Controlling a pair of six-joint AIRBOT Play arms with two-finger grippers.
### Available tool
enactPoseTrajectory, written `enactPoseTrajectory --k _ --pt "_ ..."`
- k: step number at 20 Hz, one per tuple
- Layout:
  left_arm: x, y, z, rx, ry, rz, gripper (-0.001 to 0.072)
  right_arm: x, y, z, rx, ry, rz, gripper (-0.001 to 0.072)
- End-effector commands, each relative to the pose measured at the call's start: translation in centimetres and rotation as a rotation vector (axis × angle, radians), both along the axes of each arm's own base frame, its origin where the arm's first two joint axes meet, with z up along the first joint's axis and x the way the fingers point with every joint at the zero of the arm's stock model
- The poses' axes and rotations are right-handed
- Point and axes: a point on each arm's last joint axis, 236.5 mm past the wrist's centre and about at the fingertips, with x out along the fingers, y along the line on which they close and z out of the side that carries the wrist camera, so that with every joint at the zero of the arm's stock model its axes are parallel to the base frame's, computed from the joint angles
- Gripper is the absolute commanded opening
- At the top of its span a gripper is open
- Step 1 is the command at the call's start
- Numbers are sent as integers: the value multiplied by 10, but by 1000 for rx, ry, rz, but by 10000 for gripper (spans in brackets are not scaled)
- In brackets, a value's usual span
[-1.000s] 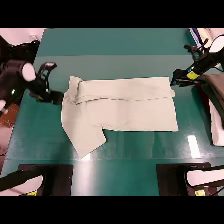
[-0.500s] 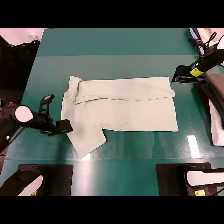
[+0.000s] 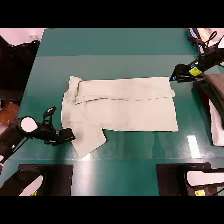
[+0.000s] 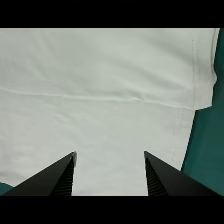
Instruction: Fold the shirts.
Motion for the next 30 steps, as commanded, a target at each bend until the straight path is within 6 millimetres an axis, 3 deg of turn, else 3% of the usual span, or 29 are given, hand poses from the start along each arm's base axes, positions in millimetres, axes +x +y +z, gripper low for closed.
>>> enactPoseTrajectory --k 1,3,5,8,9,12,14,18,21,25,30 --pt "12 -3 -2 -19 -45 41 534 -3 0 1 2 8 3 480" --pt "18 -3 -2 -19 -61 66 514 -4 1 2 3 9 4 479" --pt "19 -4 -5 -20 -51 70 287 -5 1 2 3 9 5 479" --pt "29 -5 -4 -30 -84 92 262 -12 1 1 2 38 13 440" --pt "30 -6 -4 -32 -92 86 38 -16 1 1 2 55 19 440" --pt "30 -9 5 -37 -104 18 34 -41 -7 -7 9 140 15 440" --pt "36 -12 19 -42 -136 -51 34 -66 -19 -22 17 177 -23 440" --pt "52 -17 47 -53 -205 -115 34 -135 -45 -75 53 288 -141 440" --pt "54 -18 50 -52 -217 -133 34 -172 -57 -118 79 335 -209 466" --pt "51 -18 49 -53 -206 -138 34 -194 -55 -150 95 377 -235 466" --pt "49 -18 49 -54 -197 -143 34 -188 -40 -154 157 347 -250 450"
